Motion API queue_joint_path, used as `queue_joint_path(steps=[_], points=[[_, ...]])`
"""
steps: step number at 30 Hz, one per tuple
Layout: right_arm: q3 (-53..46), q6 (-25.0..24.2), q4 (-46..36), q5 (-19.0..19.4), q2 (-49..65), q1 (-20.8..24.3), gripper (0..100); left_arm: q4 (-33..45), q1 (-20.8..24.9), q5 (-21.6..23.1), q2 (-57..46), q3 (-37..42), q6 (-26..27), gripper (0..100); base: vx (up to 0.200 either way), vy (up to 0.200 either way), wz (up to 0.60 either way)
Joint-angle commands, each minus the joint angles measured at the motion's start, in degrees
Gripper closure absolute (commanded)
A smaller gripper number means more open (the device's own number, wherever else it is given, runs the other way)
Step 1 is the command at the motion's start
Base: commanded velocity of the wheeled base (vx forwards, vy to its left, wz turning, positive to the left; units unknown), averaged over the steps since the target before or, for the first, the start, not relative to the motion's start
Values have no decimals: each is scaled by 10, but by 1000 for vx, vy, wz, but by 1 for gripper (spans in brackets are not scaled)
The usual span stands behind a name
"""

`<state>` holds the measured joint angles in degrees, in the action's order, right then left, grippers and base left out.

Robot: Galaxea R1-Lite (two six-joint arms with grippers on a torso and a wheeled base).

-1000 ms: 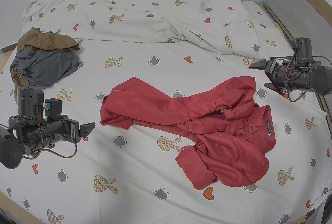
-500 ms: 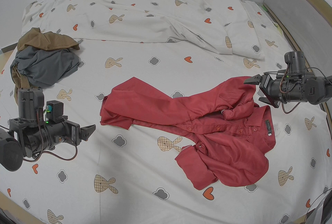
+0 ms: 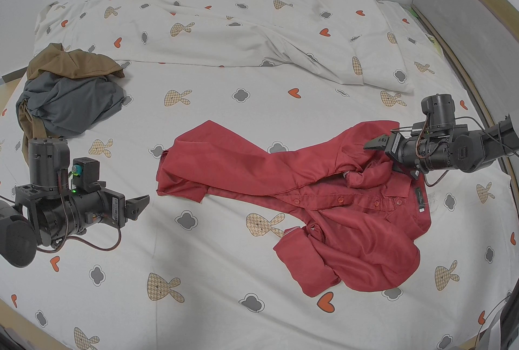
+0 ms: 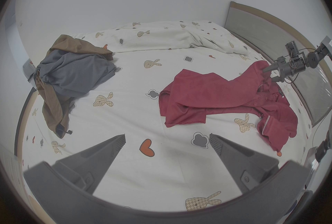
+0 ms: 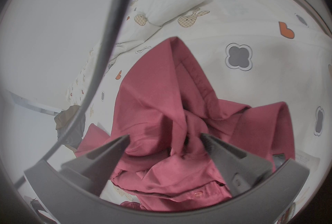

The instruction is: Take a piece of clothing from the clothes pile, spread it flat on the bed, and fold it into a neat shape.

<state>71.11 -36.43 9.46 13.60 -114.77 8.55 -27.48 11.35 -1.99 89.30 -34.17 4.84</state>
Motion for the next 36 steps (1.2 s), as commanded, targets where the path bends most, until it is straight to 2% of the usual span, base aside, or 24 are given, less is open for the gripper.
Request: queue_joint_path(steps=[1,7,14,20,22,24,27,28,34,36], points=[[32,-1,0,0,-27,10,100,0,0,1,4,0,0,0,0,0,0],[98,0,-8,1,-19,9,100,0,-3,0,4,0,0,0,0,0,0],[214,0,-60,0,-4,-18,100,0,-3,0,11,0,0,0,0,0,0],[255,-3,-61,0,-38,-23,100,-1,-3,0,23,0,0,0,0,0,0],[301,-4,-88,0,-65,-32,100,-11,-2,-1,34,2,0,0,0,0,0],[348,1,-153,0,-74,-34,100,-21,-2,-1,40,8,1,0,0,0,0],[368,33,-195,-1,-84,-35,100,-34,-1,-1,46,10,1,0,0,0,0],[370,39,-193,0,-85,-34,0,-35,0,-2,47,10,1,0,0,0,0],[385,40,-193,5,-85,-36,0,-38,3,-2,46,17,1,0,0,0,0],[385,40,-193,5,-83,-51,0,-38,4,-2,45,17,1,0,0,0,0]])
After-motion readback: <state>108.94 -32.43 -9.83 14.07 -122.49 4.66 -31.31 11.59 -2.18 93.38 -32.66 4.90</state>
